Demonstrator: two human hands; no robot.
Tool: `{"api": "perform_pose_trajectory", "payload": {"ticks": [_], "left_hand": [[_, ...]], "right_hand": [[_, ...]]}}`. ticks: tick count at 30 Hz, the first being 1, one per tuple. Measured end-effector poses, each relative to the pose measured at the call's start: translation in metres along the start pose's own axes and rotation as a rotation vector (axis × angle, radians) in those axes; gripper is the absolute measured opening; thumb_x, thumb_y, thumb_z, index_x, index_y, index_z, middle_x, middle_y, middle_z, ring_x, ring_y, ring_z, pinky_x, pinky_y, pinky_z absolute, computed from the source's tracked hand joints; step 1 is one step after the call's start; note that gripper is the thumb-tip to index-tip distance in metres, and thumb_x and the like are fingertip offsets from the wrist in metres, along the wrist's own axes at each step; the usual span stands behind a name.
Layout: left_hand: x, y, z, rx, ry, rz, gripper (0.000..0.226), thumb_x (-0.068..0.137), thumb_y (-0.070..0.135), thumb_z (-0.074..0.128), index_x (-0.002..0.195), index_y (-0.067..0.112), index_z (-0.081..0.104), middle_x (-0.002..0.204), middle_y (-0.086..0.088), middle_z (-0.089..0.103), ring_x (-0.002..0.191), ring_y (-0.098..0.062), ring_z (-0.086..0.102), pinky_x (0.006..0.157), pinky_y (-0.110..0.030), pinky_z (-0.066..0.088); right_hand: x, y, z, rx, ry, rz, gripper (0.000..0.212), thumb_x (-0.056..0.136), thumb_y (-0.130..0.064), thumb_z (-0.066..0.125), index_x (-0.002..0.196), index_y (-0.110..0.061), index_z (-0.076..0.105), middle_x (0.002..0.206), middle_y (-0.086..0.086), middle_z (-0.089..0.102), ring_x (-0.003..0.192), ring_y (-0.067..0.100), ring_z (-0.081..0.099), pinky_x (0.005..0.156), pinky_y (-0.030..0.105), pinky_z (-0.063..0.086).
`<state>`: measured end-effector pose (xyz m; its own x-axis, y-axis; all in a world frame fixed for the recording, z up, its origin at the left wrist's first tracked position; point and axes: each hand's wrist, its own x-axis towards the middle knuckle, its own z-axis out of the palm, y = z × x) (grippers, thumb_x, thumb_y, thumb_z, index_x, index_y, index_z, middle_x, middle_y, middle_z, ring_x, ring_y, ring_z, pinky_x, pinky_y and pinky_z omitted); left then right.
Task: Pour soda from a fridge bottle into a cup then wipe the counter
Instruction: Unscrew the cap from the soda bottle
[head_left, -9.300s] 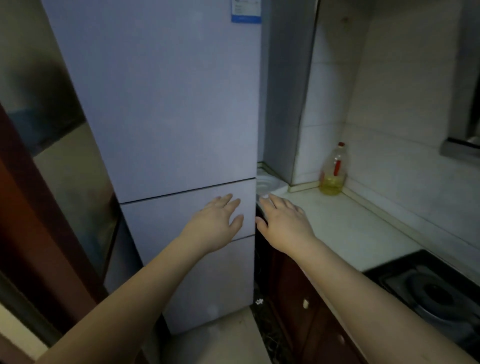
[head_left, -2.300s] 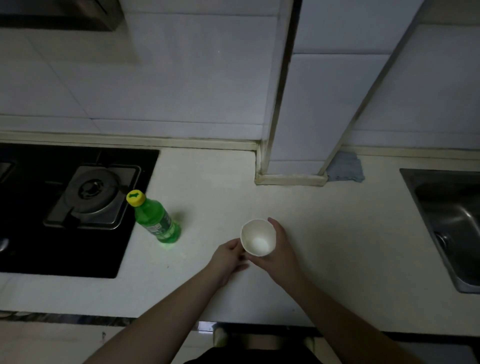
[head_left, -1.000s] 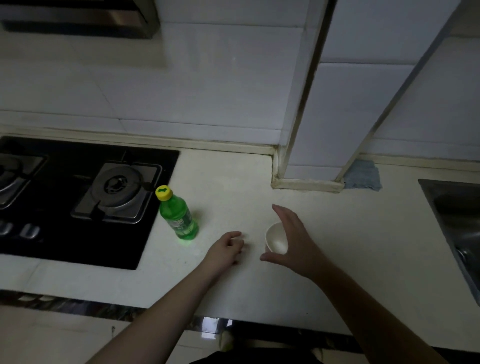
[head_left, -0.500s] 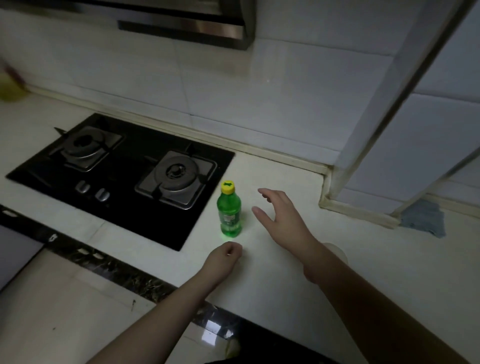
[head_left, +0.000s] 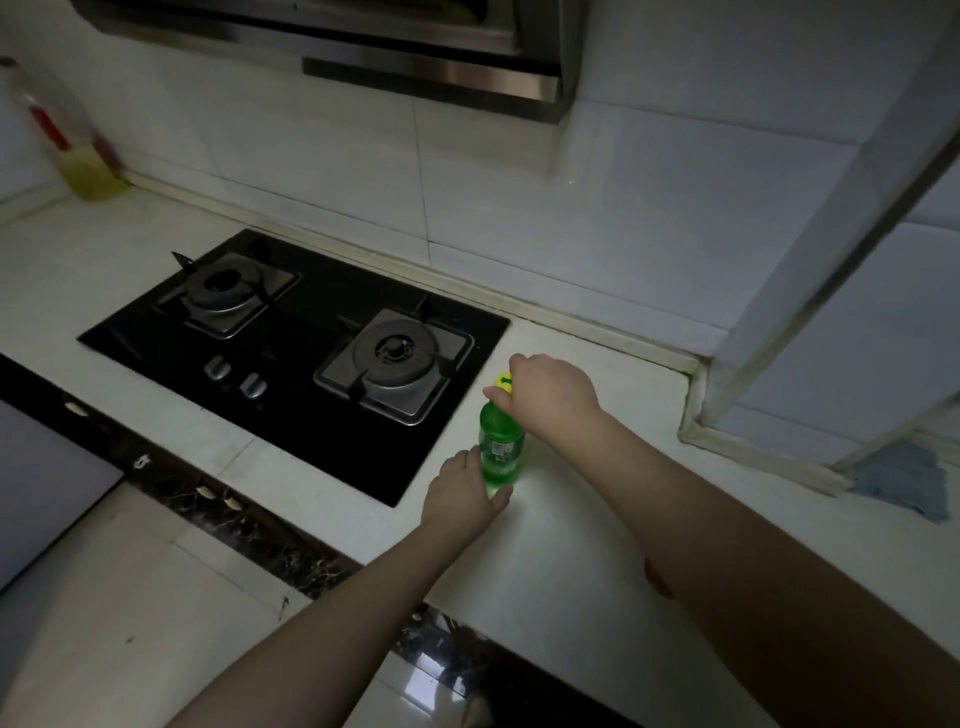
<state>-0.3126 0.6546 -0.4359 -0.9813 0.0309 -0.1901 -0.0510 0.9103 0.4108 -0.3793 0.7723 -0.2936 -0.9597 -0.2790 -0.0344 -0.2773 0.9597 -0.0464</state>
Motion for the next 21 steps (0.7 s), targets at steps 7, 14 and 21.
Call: {"api": "perform_pose_trajectory", "payload": {"ticks": [7,14,21], "left_hand": [[0.008,0.003,-0.002,-0.016,-0.008,-0.01,0.074,0.089,0.055,0.054,0.145,0.013,0.032,0.136,-0.006,0.047,0.127,-0.024,0.043,0.097,-0.038,0.043],[0.007,0.014,-0.005,-0.151,-0.004,-0.03,0.078,0.083,0.058,0.061,0.144,0.018,0.033,0.132,-0.004,0.05,0.124,-0.024,0.047,0.094,-0.038,0.045],[-0.006,0.044,-0.016,-0.555,0.139,0.014,0.081,0.061,0.06,0.078,0.129,0.038,0.039,0.119,0.017,0.057,0.106,-0.005,0.058,0.084,-0.033,0.053]], "right_hand": [[0.002,0.001,-0.006,-0.178,-0.047,-0.041,0.054,0.093,-0.061,0.033,0.085,-0.013,0.056,0.074,0.003,0.049,0.07,0.025,0.051,0.056,0.029,0.035],[-0.01,0.006,-0.014,-0.1,-0.025,-0.006,0.053,0.091,-0.055,0.038,0.057,-0.014,0.039,0.059,0.002,0.041,0.061,0.023,0.047,0.046,0.026,0.026],[-0.03,0.013,-0.053,-0.078,0.084,0.07,0.056,0.091,-0.056,0.035,0.054,-0.013,0.039,0.057,0.001,0.041,0.051,0.019,0.039,0.047,0.026,0.027]]}}
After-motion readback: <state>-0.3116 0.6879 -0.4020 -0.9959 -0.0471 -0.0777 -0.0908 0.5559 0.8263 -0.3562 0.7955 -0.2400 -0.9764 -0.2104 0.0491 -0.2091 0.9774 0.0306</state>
